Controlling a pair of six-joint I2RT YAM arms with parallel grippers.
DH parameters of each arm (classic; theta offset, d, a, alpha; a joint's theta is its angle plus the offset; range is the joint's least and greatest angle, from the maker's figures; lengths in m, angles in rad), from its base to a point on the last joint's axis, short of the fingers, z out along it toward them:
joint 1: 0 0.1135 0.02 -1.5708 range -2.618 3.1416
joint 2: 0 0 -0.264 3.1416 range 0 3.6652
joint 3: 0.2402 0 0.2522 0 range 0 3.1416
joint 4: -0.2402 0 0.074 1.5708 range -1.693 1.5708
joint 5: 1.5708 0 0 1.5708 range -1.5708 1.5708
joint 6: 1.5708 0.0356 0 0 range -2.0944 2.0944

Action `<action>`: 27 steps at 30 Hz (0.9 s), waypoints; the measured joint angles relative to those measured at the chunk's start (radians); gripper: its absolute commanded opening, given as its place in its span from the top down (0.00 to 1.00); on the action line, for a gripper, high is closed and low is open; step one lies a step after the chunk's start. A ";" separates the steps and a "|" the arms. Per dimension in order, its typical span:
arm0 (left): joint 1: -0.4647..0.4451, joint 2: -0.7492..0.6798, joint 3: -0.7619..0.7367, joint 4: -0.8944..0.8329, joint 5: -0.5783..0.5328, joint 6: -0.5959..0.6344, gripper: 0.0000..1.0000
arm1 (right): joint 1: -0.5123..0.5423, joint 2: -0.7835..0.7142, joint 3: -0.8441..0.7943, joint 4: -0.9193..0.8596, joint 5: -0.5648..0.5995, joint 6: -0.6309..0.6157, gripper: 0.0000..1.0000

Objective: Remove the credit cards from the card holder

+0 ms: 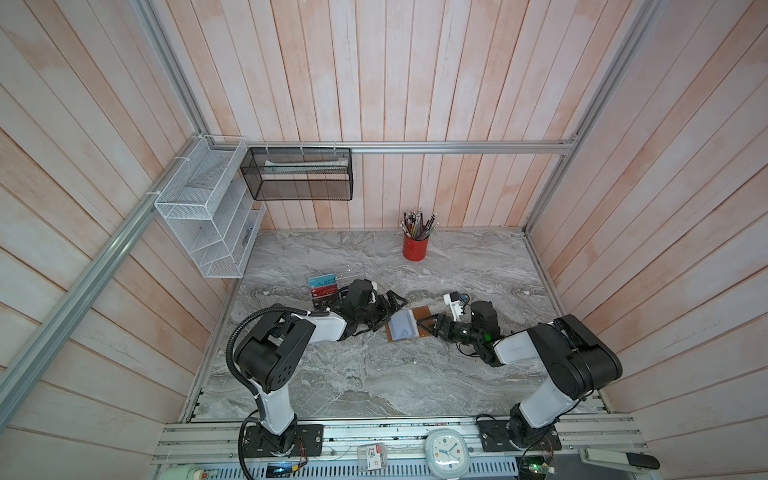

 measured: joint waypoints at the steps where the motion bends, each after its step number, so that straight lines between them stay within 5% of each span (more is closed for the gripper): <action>1: 0.000 0.000 0.000 0.000 0.000 0.000 0.00 | 0.000 0.000 -0.001 0.002 0.000 0.000 0.02; 27: -0.017 0.015 -0.001 0.085 0.041 -0.072 0.00 | -0.003 0.049 -0.021 0.121 -0.022 0.048 0.02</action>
